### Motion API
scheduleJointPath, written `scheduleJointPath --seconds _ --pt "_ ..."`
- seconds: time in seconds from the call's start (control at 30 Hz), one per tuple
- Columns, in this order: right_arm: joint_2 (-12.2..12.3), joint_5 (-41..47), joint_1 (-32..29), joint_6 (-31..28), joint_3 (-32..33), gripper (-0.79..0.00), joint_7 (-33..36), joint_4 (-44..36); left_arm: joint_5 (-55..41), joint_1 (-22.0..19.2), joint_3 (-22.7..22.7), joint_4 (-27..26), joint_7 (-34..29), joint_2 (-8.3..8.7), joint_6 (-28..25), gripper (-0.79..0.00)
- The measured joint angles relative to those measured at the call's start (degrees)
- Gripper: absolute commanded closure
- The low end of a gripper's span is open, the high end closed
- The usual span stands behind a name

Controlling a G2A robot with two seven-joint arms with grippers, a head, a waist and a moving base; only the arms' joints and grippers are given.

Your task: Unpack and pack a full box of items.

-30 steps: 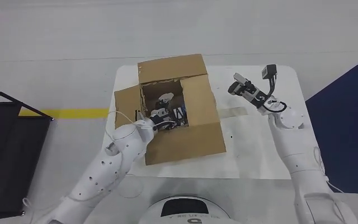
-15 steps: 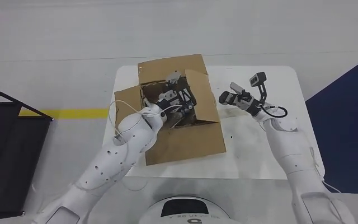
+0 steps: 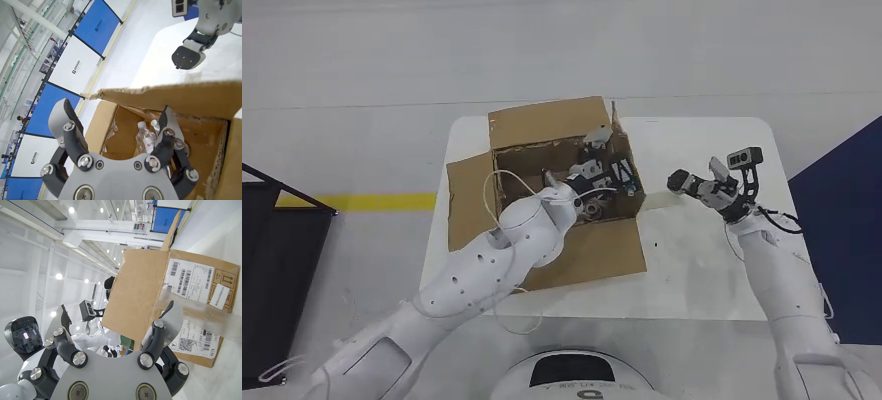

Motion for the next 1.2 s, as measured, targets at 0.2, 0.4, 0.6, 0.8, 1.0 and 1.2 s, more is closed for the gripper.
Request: scheduleJointPath --seconds 0.2,0.4,0.6,0.8,1.0,1.2 --pt "1.12 -0.89 -4.78 -0.31 4.60 -0.785 -1.68 -4.34 -1.19 -4.26 5.06 6.74 -1.19 -3.37 0.33 -0.785" --pt "2.05 -3.05 -9.78 -0.84 9.23 -0.785 -5.39 -11.00 -0.76 -6.46 8.11 12.18 0.14 -6.14 1.93 -0.785" --pt "2.61 -3.82 -14.59 -2.03 13.84 -0.785 -8.70 -18.75 -1.48 -6.36 4.40 11.77 0.99 -6.41 3.91 -0.785" --pt "2.73 -7.42 -14.32 0.32 12.82 -0.785 -10.18 -24.46 1.23 -1.20 -2.50 6.87 -0.45 -3.73 -0.37 -0.785" --pt "2.64 -8.89 -11.46 1.69 10.64 -0.785 -11.50 -23.98 3.88 4.90 -6.00 -0.56 -3.18 -1.21 -13.39 -0.785" --pt "2.65 -9.19 -11.80 1.16 10.81 -0.785 -13.20 -23.38 1.19 7.40 -6.79 -1.96 -4.56 -0.70 -20.75 -0.785"
